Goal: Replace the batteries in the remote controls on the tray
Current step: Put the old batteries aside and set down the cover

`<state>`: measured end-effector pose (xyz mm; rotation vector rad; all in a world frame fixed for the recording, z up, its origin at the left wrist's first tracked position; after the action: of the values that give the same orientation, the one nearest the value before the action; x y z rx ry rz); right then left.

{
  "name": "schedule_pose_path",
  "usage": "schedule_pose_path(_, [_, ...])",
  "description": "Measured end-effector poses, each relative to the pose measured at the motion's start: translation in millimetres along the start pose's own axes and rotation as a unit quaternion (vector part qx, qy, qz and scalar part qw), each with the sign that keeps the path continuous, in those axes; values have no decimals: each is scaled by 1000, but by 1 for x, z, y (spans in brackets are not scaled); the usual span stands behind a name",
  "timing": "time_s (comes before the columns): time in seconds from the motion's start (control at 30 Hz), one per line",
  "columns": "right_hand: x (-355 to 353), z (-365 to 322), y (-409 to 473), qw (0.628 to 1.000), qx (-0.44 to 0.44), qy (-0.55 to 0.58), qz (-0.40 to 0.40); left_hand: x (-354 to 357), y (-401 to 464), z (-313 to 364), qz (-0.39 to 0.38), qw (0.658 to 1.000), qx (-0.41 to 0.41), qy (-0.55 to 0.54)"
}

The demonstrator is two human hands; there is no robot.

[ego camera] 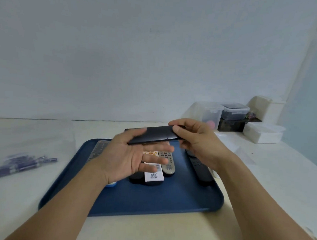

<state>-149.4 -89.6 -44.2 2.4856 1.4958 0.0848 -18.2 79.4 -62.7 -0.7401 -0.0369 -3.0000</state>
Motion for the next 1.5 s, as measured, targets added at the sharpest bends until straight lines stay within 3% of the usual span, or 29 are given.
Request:
schedule_pose_path(0.1, [4, 0, -1, 1000, -21, -11, 14, 1, 0, 0, -31, 999, -11, 39])
schedule_pose_path(0.23, [3, -1, 0, 998, -9, 59, 9, -3, -4, 4, -52, 998, -1, 40])
schedule_pose_path(0.3, [0, -2, -2, 999, -4, 50, 8, -4, -5, 8, -7, 999, 20, 27])
schedule_pose_path(0.37, [-3, -2, -3, 1000, -4, 12, 6, -5, -8, 12, 66, 994, 26, 82])
schedule_pose_path(0.5, [5, 5, -1, 995, -24, -88, -38, 3, -4, 3, 134, 926, -37, 351])
schedule_pose_path(0.63, [4, 7, 3, 993, -39, -102, -42, 7, 4, -6, 147, 871, -4, 468])
schedule_pose_path(0.83, [5, 10, 6, 989, -86, -119, -10, 3, 11, -9, 205, 867, 34, 453])
schedule_pose_path(1.0, [8, 3, 3, 976, -157, -144, 39, 3, 12, -13, 234, 907, 39, 347])
schedule_pose_path(1.07, [-1, -2, 2, 982, -136, -114, 71, 2, 12, -10, 264, 906, 51, 326])
schedule_pose_path(1.1, [-8, -3, 0, 990, -97, -87, 55, 1, 12, -8, 280, 903, 57, 321])
schedule_pose_path(1.17, [-17, -8, -7, 995, 13, -62, -71, -1, 11, -5, 297, 901, 64, 309])
schedule_pose_path(1.23, [-11, -9, -16, 964, 97, -101, -225, -1, 10, -5, 297, 904, 67, 299])
schedule_pose_path(1.3, [3, -5, -21, 923, 144, -167, -315, 1, 9, -6, 287, 911, 70, 288])
schedule_pose_path(1.4, [14, 1, -22, 893, 185, -224, -344, 5, 10, -6, 255, 929, 72, 257])
schedule_pose_path(1.5, [15, 1, -23, 889, 176, -257, -335, 8, 11, -7, 227, 940, 66, 247])
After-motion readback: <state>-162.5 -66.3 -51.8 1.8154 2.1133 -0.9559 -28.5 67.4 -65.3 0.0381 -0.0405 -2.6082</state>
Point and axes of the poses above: each hand's wrist, its own y-axis towards the middle knuckle, its own x-axis out of the palm, z = x × y, the point moved 1 cm from there along y, towards the middle knuckle, and after that the axes turned 3 degrees about -z, right-handed, at the moved point
